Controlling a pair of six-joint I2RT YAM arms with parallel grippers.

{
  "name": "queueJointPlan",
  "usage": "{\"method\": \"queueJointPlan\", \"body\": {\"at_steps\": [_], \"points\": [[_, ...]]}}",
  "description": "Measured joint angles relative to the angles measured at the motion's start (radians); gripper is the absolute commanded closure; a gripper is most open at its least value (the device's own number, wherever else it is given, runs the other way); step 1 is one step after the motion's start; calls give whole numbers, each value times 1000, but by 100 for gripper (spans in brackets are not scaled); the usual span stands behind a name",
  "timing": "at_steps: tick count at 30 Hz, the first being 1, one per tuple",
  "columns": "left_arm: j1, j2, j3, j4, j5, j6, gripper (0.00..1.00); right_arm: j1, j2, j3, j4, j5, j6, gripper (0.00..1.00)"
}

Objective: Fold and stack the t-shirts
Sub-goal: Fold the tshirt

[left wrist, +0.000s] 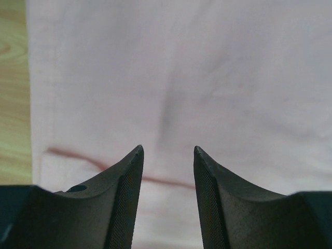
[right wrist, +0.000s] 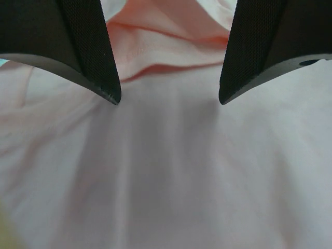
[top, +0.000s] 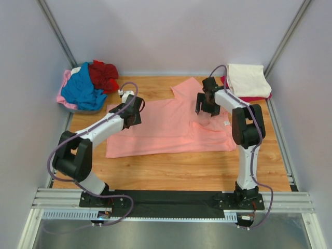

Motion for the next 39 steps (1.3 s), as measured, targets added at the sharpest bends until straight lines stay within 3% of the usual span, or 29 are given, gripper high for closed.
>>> {"method": "queueJointPlan", "body": {"at_steps": [4,12,21,27,31,35,39], "points": [[16,116,94,20,37,9,50,45,-145,-239,37,10,38,22],[32,266,103,23,110,-13,51,68,-286,-488,97,63,114,23],[16,158,-75,124,154,-62,52,68,-525,-795,180,49,228,21],[-62,-3,-235,97,170,-104,53,117,-714,-967,167,16,298,20],[-124,-119,-267,-78,177,-111,46,146,-789,-915,11,45,299,17],[-123,-237,-163,-235,111,-82,39,139,-805,-702,-23,114,233,16],[-122,-330,-59,-274,56,-58,37,89,-650,-407,22,92,131,16]]}}
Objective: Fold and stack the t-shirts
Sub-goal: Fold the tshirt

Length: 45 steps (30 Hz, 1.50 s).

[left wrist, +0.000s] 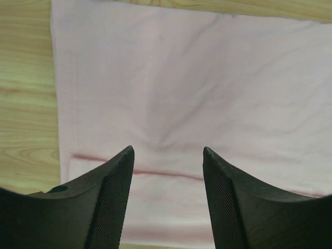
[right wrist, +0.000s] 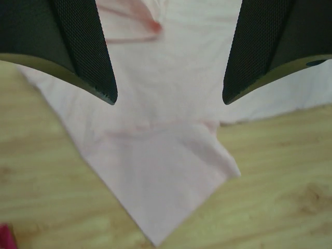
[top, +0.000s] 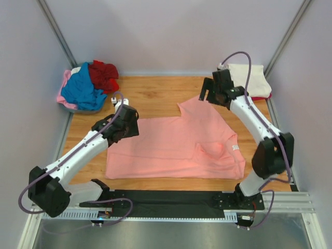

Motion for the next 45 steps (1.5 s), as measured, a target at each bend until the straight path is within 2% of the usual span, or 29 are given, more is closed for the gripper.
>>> {"method": "queueJointPlan", "body": {"at_steps": [3,6,9,11,16,29,30,33,34,35,36,38,39,42,45], "points": [[0,-54,15,-55,8,2,34,-53,235,249,36,-30,-62,18],[0,-129,14,-144,61,13,21,-100,537,557,-6,-66,-123,22],[0,-248,13,-209,92,29,19,-132,806,851,-81,-101,-165,22],[0,-329,13,-242,90,36,19,-143,915,957,-113,-119,-181,22],[0,-454,10,-310,64,39,20,-143,966,972,-162,-139,-198,23],[0,-432,-13,-336,22,39,21,-78,1026,994,-163,-132,-229,27],[0,-434,-14,-335,19,39,21,-77,1028,995,-163,-130,-230,36],[0,-436,-20,-336,11,39,21,-80,1032,999,-165,-117,-232,48],[0,-436,-22,-335,8,39,22,-81,1033,1000,-166,-109,-233,59],[0,-434,-23,-335,7,39,22,-82,1035,1002,-167,-97,-234,63],[0,-431,-23,-335,5,39,22,-84,1036,1005,-169,-92,-234,74],[0,-417,-23,-335,2,39,22,-89,1038,1007,-172,-85,-232,83],[0,-409,-23,-335,0,39,22,-91,1039,1009,-175,-85,-230,94],[0,-375,-23,-330,0,38,23,-96,1041,1012,-178,-91,-222,100],[0,-327,-24,-309,-2,37,23,-103,1041,1013,-180,-97,-219,99]]}}
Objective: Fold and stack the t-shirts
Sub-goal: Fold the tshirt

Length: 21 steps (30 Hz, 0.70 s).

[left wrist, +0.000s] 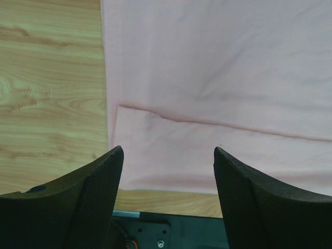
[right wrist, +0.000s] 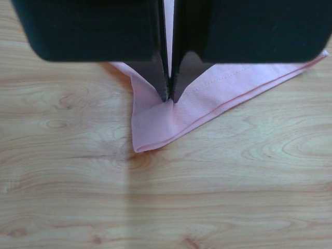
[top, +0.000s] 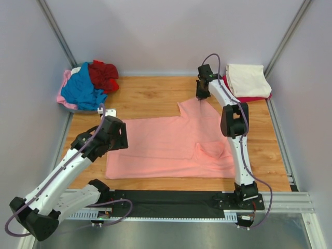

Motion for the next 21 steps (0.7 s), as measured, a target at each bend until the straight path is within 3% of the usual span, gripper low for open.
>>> {"method": "queueJointPlan", "body": {"at_steps": [7,10,21], "points": [[9,161,11,75,-57,0,22,-37,-99,-173,45,33,8,100],[70,273,63,108,-61,5,27,-61,-175,-299,47,93,7,100],[257,740,236,360,-72,63,30,-92,-384,-648,75,245,33,99]]}}
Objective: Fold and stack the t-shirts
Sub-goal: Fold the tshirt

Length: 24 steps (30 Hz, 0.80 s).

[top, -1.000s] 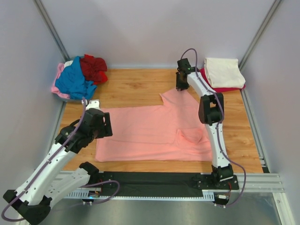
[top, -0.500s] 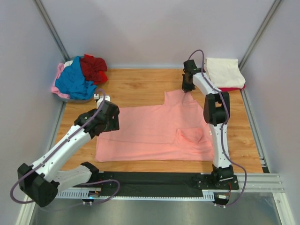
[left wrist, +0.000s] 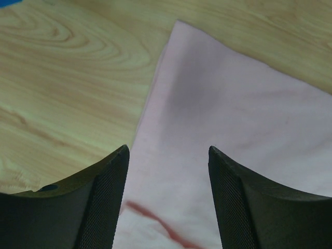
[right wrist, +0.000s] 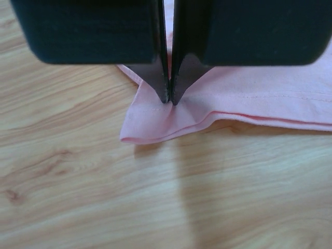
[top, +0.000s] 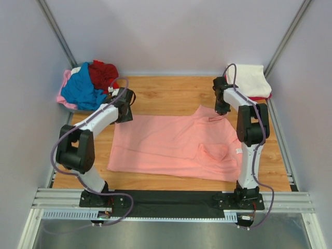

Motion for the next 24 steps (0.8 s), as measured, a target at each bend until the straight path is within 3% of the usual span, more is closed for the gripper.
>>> {"method": "queueJointPlan", "body": {"at_steps": [6,13,18,24], "points": [[68,233,175,50,34,24,35,-29,-32,-34,4,37,2,100],[167,391,327,87,172,58,38,-45,-88,-37,5,38,-1,100],[174,472,405,106,249,64,39,-44,-124,-38,13,5,-1,100],[173,508,423,110,319,58,49,-37,-128,-38,16,-22,-1,99]]}}
